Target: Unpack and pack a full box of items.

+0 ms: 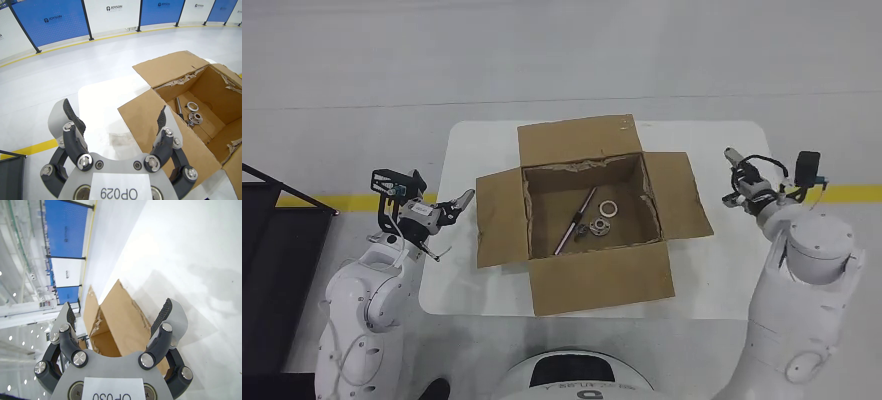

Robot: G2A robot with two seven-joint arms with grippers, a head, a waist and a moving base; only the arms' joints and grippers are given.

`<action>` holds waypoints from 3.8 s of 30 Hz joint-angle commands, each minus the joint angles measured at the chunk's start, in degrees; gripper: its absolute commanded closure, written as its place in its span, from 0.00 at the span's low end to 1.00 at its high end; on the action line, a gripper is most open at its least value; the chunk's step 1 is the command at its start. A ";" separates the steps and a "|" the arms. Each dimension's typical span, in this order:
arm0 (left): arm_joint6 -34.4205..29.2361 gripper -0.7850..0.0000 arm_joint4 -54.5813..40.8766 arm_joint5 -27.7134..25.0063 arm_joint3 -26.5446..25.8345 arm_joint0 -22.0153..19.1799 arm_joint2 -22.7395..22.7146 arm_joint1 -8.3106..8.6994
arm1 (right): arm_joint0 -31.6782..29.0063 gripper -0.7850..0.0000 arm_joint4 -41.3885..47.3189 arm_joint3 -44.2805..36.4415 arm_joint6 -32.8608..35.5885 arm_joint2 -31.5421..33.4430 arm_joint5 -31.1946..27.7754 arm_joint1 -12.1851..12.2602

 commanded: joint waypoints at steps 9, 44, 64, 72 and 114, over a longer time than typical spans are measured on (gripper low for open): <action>0.00 0.00 0.00 0.00 0.00 0.00 0.00 0.00 | 10.36 0.00 1.80 14.67 21.67 2.55 -4.20 3.77; 0.00 0.00 0.00 0.00 0.00 0.00 0.00 0.00 | 7.80 0.00 21.66 6.80 30.20 -19.39 -6.55 13.79; 0.07 0.00 2.88 -0.13 1.09 -0.11 -0.48 0.21 | 11.92 0.00 22.41 9.96 27.35 -30.14 -3.69 17.07; 6.80 0.00 22.18 1.71 15.70 -3.24 -0.19 1.51 | 11.92 0.00 22.41 9.96 27.35 -30.14 -3.69 17.07; 12.00 0.00 13.37 3.53 16.03 -11.30 16.93 1.54 | 11.92 0.00 22.41 9.96 27.35 -30.14 -3.69 17.07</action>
